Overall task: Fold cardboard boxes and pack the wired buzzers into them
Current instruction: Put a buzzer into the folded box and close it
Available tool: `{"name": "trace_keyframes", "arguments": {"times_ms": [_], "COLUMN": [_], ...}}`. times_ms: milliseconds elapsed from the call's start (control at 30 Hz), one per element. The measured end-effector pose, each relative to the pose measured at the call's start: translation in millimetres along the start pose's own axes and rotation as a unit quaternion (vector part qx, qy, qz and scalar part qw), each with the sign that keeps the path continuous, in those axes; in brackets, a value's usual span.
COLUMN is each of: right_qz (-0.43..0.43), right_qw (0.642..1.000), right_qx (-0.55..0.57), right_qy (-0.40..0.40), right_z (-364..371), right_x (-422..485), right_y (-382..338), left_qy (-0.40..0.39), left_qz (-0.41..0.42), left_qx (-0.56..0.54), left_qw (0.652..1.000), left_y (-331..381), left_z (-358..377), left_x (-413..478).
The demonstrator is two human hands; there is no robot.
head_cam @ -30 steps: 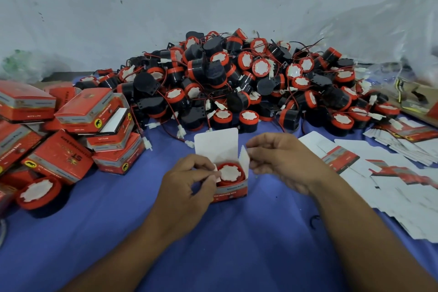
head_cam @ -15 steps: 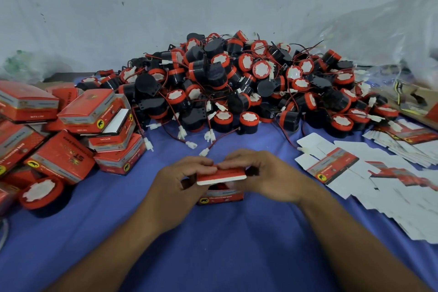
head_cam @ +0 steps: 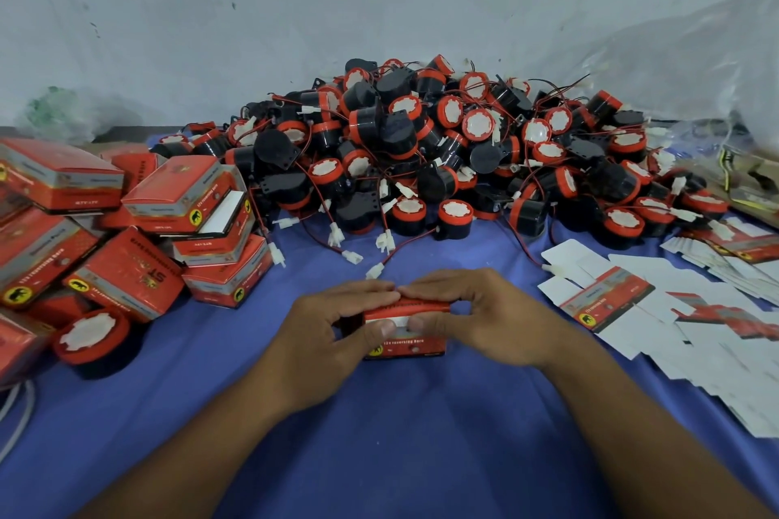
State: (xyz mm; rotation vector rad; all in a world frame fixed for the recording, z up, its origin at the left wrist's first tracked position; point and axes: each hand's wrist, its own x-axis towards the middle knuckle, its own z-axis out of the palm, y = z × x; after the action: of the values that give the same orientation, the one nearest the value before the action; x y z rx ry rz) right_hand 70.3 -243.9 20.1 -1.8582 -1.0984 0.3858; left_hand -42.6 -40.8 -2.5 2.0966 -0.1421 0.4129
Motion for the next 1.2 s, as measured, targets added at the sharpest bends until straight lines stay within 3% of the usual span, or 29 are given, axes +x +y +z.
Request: {"name": "trace_keyframes", "arguments": {"times_ms": [367,600,800,1000,1200], "right_qz": [0.020,0.033,-0.005,-0.092,-0.114], "right_qw": [1.000,0.999,1.000,0.988,0.972], "right_qx": [-0.009,0.001,0.023,-0.104,-0.165], "right_qy": [0.005,0.019,0.010,0.072,0.118], "right_z": [4,2,7,22,34], "right_x": [-1,1,3,7,11], "right_y": [1,0,-1,3,3], "left_qy": [-0.015,-0.018,0.026,0.063,0.093], "left_qz": [0.020,-0.027,0.041,0.054,0.054], "left_qx": [-0.040,-0.041,0.032,0.086,0.130], "left_qw": [0.999,0.999,0.998,0.993,0.986], "left_y": [2,-5,-2,-7,-15], "left_z": [-3,-3,1,-1,-2], "left_x": [1,0,-1,1,7]}}
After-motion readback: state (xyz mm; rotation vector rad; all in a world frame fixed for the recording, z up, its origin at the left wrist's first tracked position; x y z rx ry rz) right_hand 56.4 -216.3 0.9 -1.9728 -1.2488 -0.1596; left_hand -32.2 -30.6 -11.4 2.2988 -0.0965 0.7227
